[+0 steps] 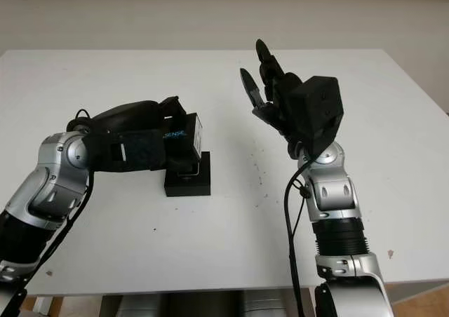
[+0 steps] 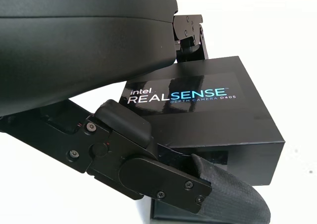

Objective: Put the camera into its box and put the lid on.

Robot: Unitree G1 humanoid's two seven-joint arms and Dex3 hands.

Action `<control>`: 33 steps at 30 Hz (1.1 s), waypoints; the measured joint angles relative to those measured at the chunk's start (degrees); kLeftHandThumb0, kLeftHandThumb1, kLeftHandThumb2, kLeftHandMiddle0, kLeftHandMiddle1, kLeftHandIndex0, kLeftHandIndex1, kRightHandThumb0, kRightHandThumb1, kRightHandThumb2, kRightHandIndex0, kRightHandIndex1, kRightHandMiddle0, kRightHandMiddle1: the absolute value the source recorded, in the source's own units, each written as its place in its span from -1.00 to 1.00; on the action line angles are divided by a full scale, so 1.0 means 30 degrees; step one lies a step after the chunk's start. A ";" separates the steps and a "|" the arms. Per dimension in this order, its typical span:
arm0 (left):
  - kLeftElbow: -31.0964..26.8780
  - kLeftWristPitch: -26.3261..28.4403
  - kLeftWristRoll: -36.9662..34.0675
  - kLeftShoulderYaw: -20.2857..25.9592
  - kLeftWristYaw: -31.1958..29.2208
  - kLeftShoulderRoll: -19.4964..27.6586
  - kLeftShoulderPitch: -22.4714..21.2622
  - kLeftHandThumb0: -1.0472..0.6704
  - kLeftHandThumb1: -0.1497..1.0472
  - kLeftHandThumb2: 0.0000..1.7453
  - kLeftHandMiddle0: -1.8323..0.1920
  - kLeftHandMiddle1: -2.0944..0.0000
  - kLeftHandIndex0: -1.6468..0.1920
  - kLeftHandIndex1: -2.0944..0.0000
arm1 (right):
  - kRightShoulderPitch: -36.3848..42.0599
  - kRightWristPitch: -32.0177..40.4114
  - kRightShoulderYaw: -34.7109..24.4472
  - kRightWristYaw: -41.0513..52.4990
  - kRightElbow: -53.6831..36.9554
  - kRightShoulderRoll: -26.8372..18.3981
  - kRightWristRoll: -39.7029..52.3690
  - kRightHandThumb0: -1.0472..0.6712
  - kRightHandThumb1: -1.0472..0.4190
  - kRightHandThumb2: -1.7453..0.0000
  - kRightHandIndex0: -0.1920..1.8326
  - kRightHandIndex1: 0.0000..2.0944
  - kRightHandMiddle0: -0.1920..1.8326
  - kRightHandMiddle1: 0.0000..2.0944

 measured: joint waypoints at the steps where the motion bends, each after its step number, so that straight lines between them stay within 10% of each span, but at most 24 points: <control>1: -0.0086 0.0080 0.0157 -0.0075 -0.0110 0.0060 0.0133 -0.12 1.00 -0.66 0.27 -1.00 0.59 -0.93 | 0.0001 0.0000 0.0004 -0.0029 0.0000 0.0005 -0.0016 -0.55 -1.00 0.39 -0.93 -0.89 -0.88 -0.98; 11: -0.0670 0.0724 0.0522 -0.0157 -0.1274 0.0189 0.0705 -0.11 1.00 -0.63 0.54 -1.00 0.69 -0.49 | 0.0001 0.0173 0.0015 -0.0128 -0.0002 0.0079 -0.0085 -0.56 -1.00 0.38 -0.93 -0.90 -0.88 -0.97; 33: -0.0632 -0.0079 0.0848 -0.0272 -0.0725 -0.0003 0.0905 -0.09 1.00 -0.62 0.18 -1.00 0.63 -1.00 | 0.0036 -0.0058 0.0521 -0.0707 0.0020 0.0157 -0.0763 -0.55 -1.00 0.39 -0.91 -0.92 -0.82 -0.93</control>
